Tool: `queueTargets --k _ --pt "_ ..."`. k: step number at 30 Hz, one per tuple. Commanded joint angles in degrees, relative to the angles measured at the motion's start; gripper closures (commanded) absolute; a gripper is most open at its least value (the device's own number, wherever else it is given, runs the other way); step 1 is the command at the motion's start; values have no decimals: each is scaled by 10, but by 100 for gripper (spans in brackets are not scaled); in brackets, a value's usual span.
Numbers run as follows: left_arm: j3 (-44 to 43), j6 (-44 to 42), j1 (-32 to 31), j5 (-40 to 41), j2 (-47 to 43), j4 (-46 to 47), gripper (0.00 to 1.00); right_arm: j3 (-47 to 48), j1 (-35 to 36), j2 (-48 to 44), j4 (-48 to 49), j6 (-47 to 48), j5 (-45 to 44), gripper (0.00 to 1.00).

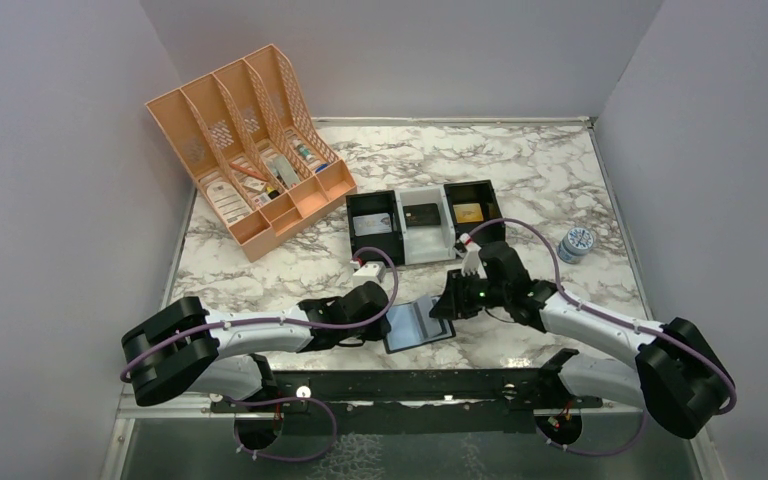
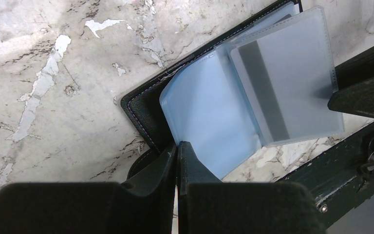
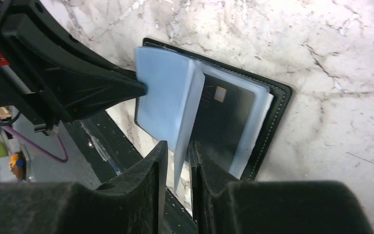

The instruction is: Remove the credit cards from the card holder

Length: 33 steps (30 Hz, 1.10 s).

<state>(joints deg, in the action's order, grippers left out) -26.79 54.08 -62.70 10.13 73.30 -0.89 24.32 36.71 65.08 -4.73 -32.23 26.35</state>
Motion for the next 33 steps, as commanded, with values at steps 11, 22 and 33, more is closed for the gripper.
queueTargets --k 11,22,33 --pt "-1 -10 -3 -1 -15 -9 92 2 3 41 127 -60 141 72" --pt "1 6 -3 24 -73 -56 74 34 35 127 187 -71 192 60" --pt "9 28 -3 63 -167 -131 62 56 57 101 138 -38 141 53"
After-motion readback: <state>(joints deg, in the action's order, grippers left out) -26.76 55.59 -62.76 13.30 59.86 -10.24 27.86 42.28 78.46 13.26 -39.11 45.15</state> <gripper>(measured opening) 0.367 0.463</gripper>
